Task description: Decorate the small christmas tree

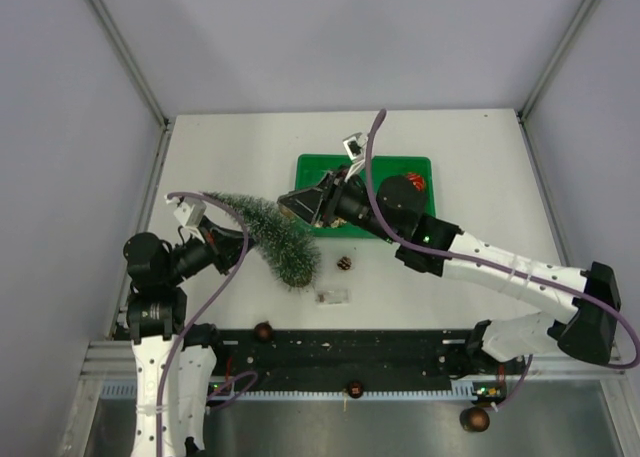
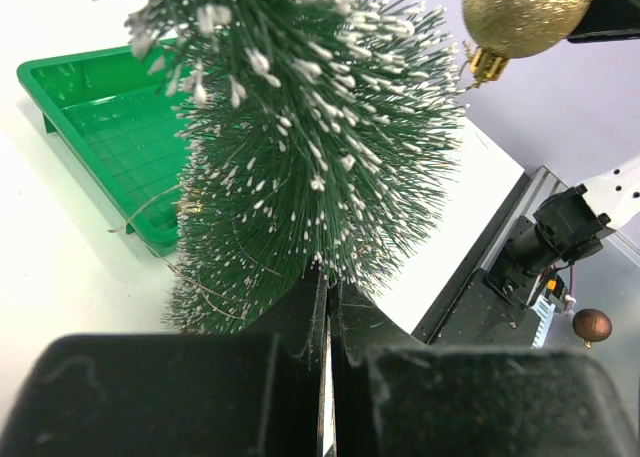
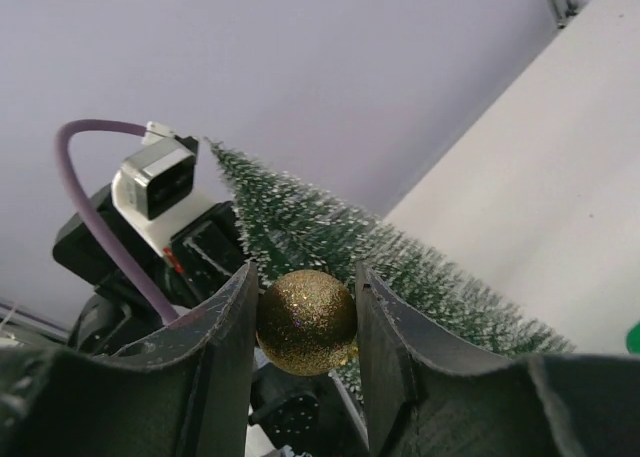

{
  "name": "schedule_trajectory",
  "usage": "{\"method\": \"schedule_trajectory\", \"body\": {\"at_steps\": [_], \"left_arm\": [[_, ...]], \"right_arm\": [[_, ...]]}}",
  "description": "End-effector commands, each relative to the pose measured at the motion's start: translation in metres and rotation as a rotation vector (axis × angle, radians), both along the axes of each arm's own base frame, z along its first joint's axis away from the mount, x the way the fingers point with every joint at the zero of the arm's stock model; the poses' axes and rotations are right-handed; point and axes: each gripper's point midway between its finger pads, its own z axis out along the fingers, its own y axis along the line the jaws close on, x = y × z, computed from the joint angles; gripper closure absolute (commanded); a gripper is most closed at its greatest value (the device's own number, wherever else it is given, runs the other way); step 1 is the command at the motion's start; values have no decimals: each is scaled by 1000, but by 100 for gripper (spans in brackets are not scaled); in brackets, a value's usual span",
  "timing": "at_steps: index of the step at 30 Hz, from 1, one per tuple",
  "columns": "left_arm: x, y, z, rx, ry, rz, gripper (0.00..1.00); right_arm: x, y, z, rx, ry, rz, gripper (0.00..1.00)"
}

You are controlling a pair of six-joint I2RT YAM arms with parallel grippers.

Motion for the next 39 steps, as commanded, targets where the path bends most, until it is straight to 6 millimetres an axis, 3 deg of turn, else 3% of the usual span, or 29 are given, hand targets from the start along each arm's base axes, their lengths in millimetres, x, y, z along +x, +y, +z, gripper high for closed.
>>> {"method": "schedule_trajectory", "body": {"at_steps": [1, 8, 17, 30, 39], "left_arm": [[-5, -2, -1, -6, 1, -20, 100], [-5, -3, -3, -13, -2, -24, 100], [-5, -3, -2, -14, -4, -22, 100], [-5, -3, 0, -15, -9, -28, 100], [-5, -3, 3, -16, -16, -27, 100]], "right_arm": [[-21, 9, 48, 152, -50, 57, 75], [-37, 26, 52, 220, -36, 146, 75], [-28, 37, 62, 230, -82, 126, 75], [-1, 24, 54, 139, -158, -40, 75], [7, 18, 28, 98, -137, -91, 75]]}}
